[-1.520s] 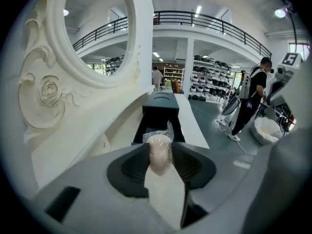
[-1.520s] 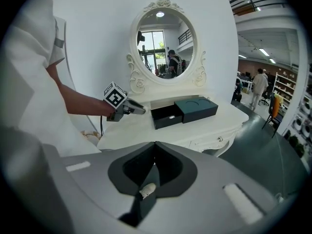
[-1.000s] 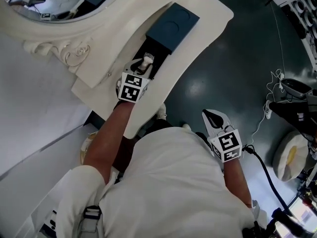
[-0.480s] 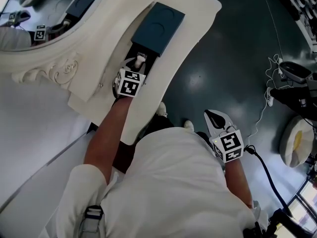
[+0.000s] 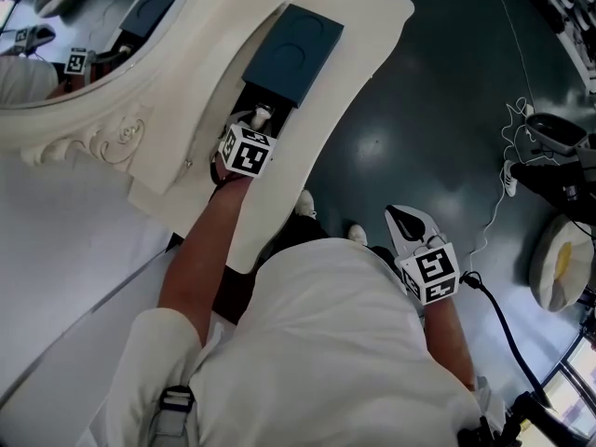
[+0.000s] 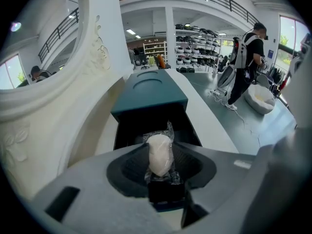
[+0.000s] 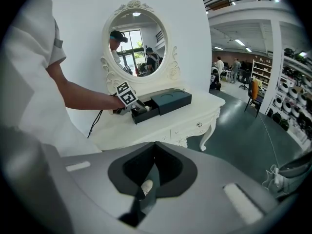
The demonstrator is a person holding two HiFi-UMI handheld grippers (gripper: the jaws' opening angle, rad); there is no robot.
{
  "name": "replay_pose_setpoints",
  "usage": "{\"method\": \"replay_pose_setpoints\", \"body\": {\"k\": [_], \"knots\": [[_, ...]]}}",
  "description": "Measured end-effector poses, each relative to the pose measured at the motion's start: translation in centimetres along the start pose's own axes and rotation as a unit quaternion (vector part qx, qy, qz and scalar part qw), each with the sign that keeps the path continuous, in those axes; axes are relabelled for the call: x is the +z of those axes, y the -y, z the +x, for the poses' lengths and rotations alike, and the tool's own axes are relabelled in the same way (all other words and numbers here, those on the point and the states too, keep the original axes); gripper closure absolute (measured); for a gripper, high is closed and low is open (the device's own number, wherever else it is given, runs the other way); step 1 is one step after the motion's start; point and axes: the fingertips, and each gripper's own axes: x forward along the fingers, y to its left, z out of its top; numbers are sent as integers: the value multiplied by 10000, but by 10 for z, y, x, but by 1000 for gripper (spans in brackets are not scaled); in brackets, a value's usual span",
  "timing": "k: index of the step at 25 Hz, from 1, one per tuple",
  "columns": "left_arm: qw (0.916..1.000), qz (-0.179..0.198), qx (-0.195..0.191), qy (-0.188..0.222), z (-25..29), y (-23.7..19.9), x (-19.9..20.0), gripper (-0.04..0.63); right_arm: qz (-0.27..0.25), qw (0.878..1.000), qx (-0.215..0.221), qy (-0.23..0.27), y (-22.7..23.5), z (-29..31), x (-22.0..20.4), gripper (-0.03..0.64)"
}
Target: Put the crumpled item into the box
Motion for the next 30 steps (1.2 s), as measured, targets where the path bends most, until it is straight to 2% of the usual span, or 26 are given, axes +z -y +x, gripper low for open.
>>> {"method": "replay_pose_setpoints", "body": {"k": [6, 15, 23, 30], "knots": [[9996, 76, 9, -281, 4, 2, -3, 440, -5, 10000, 38, -22, 2, -1, 0, 615], [9997, 23, -1, -248, 2, 3, 0, 405, -41, 9999, 95, -24, 3, -5, -5, 615], [9997, -100, 217, -57, -22, 6, 0, 396, -212, 9994, 268, 23, 3, -14, -10, 615], [9976, -348, 461, 380, -69, 28, 7, 411, -475, 9976, 484, 154, 4, -32, -20, 615]]}}
